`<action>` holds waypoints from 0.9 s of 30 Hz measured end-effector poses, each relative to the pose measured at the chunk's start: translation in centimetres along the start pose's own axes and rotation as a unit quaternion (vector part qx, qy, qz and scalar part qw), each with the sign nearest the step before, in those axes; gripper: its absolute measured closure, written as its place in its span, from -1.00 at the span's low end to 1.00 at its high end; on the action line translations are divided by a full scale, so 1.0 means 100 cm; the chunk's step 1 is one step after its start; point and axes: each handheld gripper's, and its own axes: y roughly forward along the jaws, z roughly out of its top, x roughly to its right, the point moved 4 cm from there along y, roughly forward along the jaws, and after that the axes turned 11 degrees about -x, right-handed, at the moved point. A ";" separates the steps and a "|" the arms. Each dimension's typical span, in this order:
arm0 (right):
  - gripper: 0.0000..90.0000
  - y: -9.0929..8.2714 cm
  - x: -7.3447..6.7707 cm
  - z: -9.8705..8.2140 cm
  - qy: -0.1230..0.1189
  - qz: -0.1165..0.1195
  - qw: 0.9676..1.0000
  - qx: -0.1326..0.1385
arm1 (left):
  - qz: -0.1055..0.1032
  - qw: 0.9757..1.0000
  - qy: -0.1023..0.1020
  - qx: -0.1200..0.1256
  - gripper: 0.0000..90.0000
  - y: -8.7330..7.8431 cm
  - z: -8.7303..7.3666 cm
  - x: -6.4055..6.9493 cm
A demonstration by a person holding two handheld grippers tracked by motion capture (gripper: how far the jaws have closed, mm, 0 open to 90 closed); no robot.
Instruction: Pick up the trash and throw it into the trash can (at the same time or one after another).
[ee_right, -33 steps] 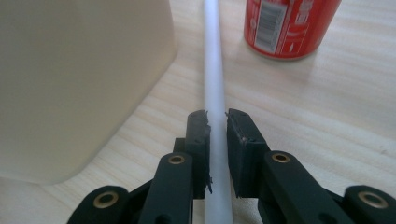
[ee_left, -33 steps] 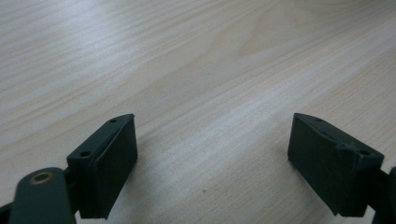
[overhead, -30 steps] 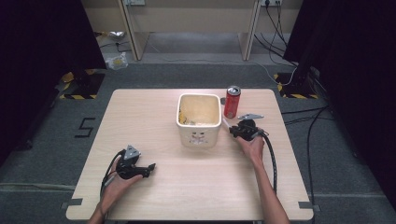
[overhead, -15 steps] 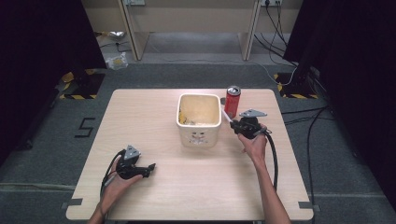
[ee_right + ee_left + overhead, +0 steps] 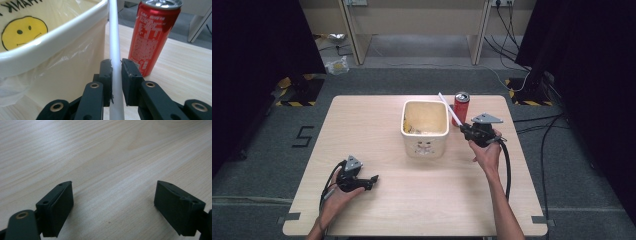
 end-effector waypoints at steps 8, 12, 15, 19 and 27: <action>0.76 -0.012 0.005 0.005 0.001 -0.005 1.000 0.013 | 0.000 1.000 0.000 0.000 -0.67 0.000 0.000 0.000; 0.76 -0.017 0.005 0.008 0.004 0.000 1.000 0.020 | 0.000 1.000 0.000 0.000 -0.67 0.000 0.000 0.000; 0.76 -0.021 0.001 0.014 -0.001 0.005 1.000 0.022 | 0.000 1.000 0.000 0.000 -0.67 0.000 0.000 0.000; 0.76 -0.028 -0.005 0.026 -0.006 0.012 0.999 0.034 | 0.000 1.000 0.000 0.000 -0.67 0.000 0.000 0.000; 0.76 -0.036 -0.018 0.050 -0.012 0.035 0.998 0.049 | 0.000 1.000 -0.002 0.000 -0.67 0.000 0.000 0.000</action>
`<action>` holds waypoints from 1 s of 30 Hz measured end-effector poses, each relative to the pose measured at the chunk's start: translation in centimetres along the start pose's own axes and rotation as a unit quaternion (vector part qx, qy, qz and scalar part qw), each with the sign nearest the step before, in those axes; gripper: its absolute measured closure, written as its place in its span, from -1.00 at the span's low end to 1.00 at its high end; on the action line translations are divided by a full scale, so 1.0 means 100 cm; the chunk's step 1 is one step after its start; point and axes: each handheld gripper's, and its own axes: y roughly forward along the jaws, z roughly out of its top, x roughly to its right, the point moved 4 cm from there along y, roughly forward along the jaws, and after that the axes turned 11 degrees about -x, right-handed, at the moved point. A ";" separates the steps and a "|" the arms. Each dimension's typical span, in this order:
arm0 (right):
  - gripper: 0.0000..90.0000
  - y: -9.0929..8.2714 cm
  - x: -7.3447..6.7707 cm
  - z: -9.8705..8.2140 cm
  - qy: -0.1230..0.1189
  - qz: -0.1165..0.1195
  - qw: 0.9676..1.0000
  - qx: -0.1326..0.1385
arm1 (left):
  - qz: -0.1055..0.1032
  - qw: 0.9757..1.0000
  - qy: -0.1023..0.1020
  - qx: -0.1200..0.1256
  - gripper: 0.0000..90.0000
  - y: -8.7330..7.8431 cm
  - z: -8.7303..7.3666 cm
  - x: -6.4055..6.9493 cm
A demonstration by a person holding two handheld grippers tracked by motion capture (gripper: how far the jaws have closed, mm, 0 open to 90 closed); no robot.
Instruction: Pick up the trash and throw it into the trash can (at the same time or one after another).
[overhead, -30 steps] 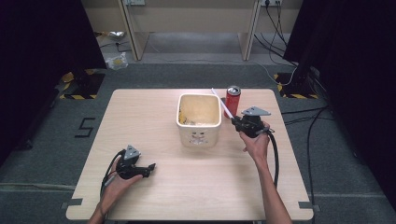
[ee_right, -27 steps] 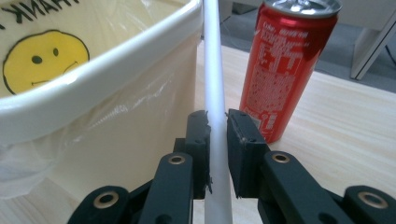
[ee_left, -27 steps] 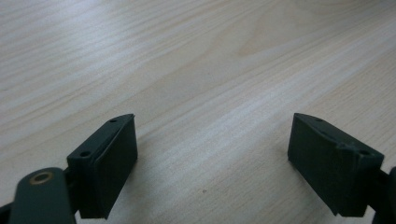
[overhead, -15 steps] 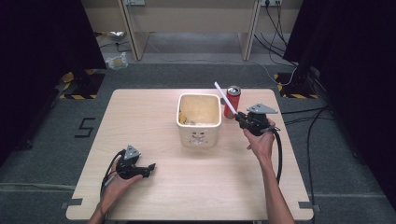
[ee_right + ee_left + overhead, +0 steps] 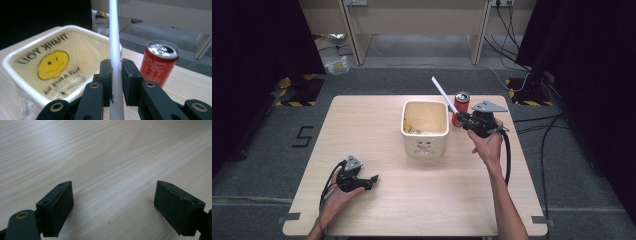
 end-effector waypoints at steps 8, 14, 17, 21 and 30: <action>0.76 0.004 -0.019 0.021 -0.012 0.024 1.000 0.005 | 0.001 1.000 0.001 0.000 -0.67 0.000 0.000 0.000; 0.76 0.019 -0.034 0.031 -0.025 0.046 0.999 -0.007 | -0.001 1.000 0.002 0.000 -0.67 0.000 0.000 0.000; 0.76 0.024 -0.039 0.033 -0.029 0.048 0.998 -0.014 | -0.001 1.000 0.003 -0.002 -0.67 0.000 0.000 -0.001; 0.76 0.032 -0.047 0.037 -0.036 0.056 0.998 -0.021 | -0.001 1.000 0.002 -0.001 -0.67 0.000 0.000 -0.001; 0.76 0.047 -0.057 0.039 -0.042 0.066 0.996 -0.038 | -0.002 1.000 0.000 -0.001 -0.67 0.000 0.000 0.000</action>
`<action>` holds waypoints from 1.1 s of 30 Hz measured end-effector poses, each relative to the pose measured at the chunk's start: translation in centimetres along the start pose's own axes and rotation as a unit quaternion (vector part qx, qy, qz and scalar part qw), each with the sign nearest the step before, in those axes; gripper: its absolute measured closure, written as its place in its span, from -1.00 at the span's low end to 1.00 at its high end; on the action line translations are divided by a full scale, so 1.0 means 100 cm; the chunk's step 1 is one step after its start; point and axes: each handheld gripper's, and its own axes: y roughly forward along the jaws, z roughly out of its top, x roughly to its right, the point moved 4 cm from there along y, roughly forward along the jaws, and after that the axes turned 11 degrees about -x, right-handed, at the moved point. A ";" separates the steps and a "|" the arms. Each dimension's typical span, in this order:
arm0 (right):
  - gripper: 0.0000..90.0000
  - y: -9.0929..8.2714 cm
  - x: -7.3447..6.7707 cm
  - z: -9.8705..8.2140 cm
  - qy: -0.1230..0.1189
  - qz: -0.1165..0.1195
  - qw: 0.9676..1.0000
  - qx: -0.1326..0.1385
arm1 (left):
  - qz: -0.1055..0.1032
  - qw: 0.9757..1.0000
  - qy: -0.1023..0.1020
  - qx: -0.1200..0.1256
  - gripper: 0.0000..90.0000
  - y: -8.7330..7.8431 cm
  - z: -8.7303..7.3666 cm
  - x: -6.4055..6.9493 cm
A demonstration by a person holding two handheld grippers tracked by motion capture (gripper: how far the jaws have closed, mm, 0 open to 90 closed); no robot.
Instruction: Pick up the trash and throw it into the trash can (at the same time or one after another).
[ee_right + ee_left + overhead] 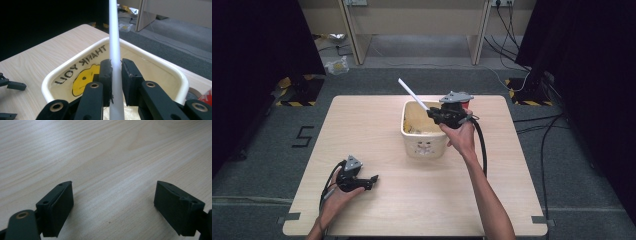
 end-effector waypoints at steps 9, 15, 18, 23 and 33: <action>0.76 0.009 0.000 -0.003 -0.002 0.005 1.000 -0.023 | 0.000 1.000 0.001 0.000 -0.66 0.000 0.000 0.000; 0.75 0.016 0.001 -0.007 -0.004 0.008 0.999 -0.041 | 0.000 1.000 0.001 0.001 -0.66 0.000 0.000 0.000; 0.75 0.019 0.000 -0.009 -0.006 0.012 0.998 -0.053 | 0.000 1.000 0.001 0.000 -0.66 0.000 0.000 0.000; 0.75 0.023 -0.002 -0.012 -0.006 0.019 0.997 -0.069 | 0.000 1.000 0.001 0.001 -0.66 0.000 0.000 0.000; 0.31 0.016 0.008 -0.010 0.014 0.019 0.998 -0.054 | 0.000 1.000 0.001 0.001 -0.66 0.000 0.000 0.000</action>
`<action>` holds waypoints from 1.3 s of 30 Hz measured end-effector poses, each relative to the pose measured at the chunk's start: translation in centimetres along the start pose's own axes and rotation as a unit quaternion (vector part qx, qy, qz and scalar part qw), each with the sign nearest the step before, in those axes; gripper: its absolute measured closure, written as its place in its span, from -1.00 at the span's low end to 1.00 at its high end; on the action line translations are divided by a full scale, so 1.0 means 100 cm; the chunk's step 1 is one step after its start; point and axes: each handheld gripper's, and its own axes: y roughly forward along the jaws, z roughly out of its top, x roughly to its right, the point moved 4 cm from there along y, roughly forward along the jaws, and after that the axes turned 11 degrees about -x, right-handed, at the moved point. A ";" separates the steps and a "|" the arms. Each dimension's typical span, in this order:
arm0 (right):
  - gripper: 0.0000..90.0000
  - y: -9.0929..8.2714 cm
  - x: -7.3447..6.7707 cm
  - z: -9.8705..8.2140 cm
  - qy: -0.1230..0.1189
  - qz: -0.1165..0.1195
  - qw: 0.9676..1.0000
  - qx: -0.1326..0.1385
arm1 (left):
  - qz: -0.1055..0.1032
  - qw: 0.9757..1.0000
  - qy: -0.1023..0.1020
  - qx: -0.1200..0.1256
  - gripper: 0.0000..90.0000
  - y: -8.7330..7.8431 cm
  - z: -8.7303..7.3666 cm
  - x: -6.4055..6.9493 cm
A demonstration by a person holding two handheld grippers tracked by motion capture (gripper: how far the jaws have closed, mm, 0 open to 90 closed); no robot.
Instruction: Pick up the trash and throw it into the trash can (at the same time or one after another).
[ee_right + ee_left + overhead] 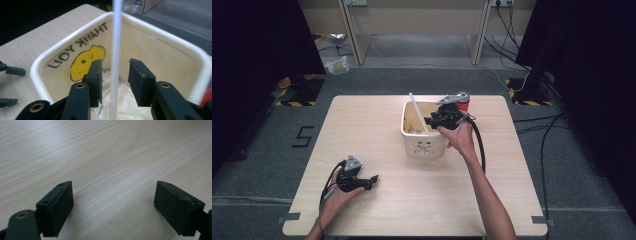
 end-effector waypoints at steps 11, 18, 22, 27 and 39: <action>-0.07 -0.033 0.026 -0.004 0.035 -0.034 0.998 0.038 | 0.000 1.000 0.000 0.000 -0.67 0.000 0.000 0.000; -0.27 -0.045 0.042 -0.015 0.055 -0.062 0.995 0.047 | 0.000 1.000 0.000 0.000 -0.67 0.000 0.000 0.000; -0.35 -0.048 0.056 -0.025 0.074 -0.083 0.993 0.049 | 0.001 1.000 0.000 0.001 -0.67 0.000 0.000 0.000; -0.38 -0.049 0.066 -0.031 0.088 -0.094 0.990 0.054 | 0.001 1.000 0.000 0.001 -0.67 0.000 0.000 0.000; -0.46 -0.032 0.094 -0.048 0.127 -0.128 0.983 0.034 | 0.001 1.000 0.000 0.001 -0.67 0.000 0.000 0.000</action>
